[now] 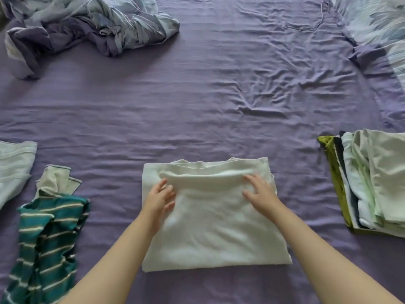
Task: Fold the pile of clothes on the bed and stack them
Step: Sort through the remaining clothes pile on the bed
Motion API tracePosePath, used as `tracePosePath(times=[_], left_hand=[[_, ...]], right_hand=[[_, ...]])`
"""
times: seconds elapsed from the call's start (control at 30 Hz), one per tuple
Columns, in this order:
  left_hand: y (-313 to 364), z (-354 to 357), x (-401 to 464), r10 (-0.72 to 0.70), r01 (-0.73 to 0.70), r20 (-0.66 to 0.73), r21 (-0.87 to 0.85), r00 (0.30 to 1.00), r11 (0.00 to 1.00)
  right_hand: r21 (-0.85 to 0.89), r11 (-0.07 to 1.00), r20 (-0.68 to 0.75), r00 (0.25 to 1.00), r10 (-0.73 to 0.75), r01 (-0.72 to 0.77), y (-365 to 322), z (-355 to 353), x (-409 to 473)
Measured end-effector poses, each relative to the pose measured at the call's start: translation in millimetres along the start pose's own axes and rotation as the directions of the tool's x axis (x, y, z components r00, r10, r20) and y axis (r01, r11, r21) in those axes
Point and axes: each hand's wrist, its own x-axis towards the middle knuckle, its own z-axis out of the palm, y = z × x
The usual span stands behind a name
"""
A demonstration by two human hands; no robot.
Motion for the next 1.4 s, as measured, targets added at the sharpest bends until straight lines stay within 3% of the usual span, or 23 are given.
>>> tracePosePath(times=[0.03,0.1,0.27,0.37,0.47,0.53,0.7,0.83,0.97,1.07,1.13,1.3,1.4], left_hand=[[-8.3,0.2,2.9,0.008,-0.008,-0.005,0.030,1.000,1.000],[-16.3,-2.7,9.8,0.026,-0.025,-0.028,0.041,0.999,0.999],[-11.2,-13.4,19.7,0.072,-0.065,-0.094,0.076,0.993,0.995],[-9.3,-26.5,13.5,0.162,-0.103,-0.223,0.254,0.961,0.962],[-18.8,-50.7,-2.2,0.225,-0.037,-0.304,0.519,0.926,0.854],[-28.7,-63.9,-16.6,0.191,-0.017,-0.267,0.540,0.945,0.841],[-57.9,-83.9,-54.2,0.003,0.078,-0.199,0.396,0.980,0.915],[-83.9,-95.9,-75.9,-0.142,0.169,-0.123,0.251,0.982,0.953],[-95.2,-106.1,-91.4,-0.242,0.235,-0.083,-0.082,0.967,0.968],[-95.9,-114.3,-93.1,-0.286,0.271,-0.041,-0.220,0.957,0.937],[-94.2,-118.8,-92.6,-0.286,0.275,-0.010,-0.239,0.958,0.931],[-87.6,-127.3,-94.2,-0.202,0.203,0.024,-0.190,0.979,0.960],[-78.5,-124.5,-100.7,-0.122,0.130,0.069,-0.134,0.990,0.982]], right_hand=[[-0.230,0.972,0.047,0.998,-0.039,0.049,6.8,4.3,1.8],[-0.384,0.923,0.070,0.998,0.007,0.021,14.2,7.1,4.6],[-0.319,0.944,-0.006,0.996,0.091,-0.088,6.5,1.9,19.2],[-0.358,0.924,-0.013,0.991,0.137,-0.132,-10.0,3.3,18.5],[-0.373,0.928,-0.057,0.998,-0.032,0.009,-40.8,16.8,4.9],[-0.257,0.951,0.024,0.985,-0.169,0.170,-69.1,33.2,-4.5],[-0.100,0.941,0.260,0.922,-0.288,0.322,-129.0,89.9,-19.6],[-0.155,0.934,0.339,0.905,-0.257,0.323,-159.0,142.2,-17.6],[-0.325,0.923,0.210,0.967,-0.144,0.208,-175.7,184.5,-12.1],[-0.425,0.900,0.085,0.994,-0.062,0.092,-183.2,200.6,-9.7],[-0.484,0.872,0.052,0.997,-0.052,0.071,-184.6,205.1,-4.3],[-0.411,0.910,0.020,0.998,-0.053,0.056,-179.8,192.4,12.3],[-0.245,0.969,-0.004,0.999,-0.037,0.034,-172.9,169.7,10.2]])
